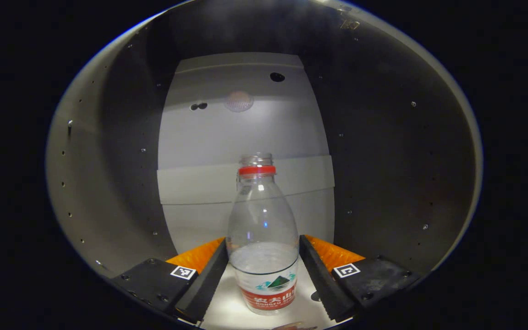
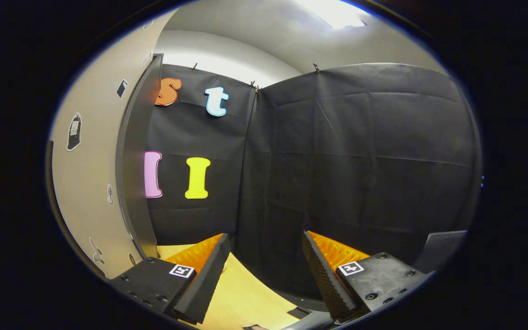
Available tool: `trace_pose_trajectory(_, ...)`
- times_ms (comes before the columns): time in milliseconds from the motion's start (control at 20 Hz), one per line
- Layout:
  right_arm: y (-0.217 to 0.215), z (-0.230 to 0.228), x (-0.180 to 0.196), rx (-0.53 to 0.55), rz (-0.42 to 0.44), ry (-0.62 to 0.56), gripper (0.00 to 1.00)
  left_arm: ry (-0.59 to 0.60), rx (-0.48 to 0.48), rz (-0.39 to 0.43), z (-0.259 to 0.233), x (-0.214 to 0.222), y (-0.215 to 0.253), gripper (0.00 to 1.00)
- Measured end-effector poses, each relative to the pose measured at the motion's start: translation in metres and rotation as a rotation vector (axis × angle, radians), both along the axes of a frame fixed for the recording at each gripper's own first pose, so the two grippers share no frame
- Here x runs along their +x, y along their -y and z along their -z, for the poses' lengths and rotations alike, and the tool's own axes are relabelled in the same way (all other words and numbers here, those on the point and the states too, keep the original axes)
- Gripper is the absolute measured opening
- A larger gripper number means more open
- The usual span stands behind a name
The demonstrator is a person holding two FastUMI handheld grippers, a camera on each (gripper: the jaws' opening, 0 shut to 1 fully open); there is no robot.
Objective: Open the cabinet door with the right hand, grasp the bottle in the cabinet with the left hand and place it on the coaster, then close the cabinet door with the right hand.
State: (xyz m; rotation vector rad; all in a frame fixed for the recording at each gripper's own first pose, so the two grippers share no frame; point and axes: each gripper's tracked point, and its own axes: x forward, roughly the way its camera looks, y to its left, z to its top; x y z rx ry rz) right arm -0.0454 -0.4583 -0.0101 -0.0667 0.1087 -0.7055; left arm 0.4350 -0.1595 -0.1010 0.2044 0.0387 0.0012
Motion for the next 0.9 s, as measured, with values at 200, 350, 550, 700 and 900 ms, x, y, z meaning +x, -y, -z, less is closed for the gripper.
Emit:
trace_pose_trajectory(200, -0.002, -0.003, -0.010, -0.006, 0.012, 0.008, 0.98, -0.001, -0.019, 0.043, -0.004, -0.005, 0.008, 0.78)
trace_pose_trajectory(350, -0.008, -0.007, -0.017, 0.006, 0.010, 0.022, 0.98, 0.021, -0.026, 0.071, -0.019, -0.024, 0.016, 0.78)
trace_pose_trajectory(550, -0.023, -0.014, -0.027, -0.003, 0.004, 0.041, 0.97, 0.038, -0.056, 0.099, -0.039, -0.061, 0.017, 0.77)
trace_pose_trajectory(700, -0.039, -0.016, -0.038, -0.005, -0.003, 0.046, 0.97, 0.057, -0.050, 0.113, -0.053, -0.089, 0.010, 0.78)
trace_pose_trajectory(900, -0.066, -0.027, -0.060, 0.000, -0.011, 0.060, 0.98, 0.060, -0.061, 0.147, -0.065, -0.136, 0.004, 0.77)
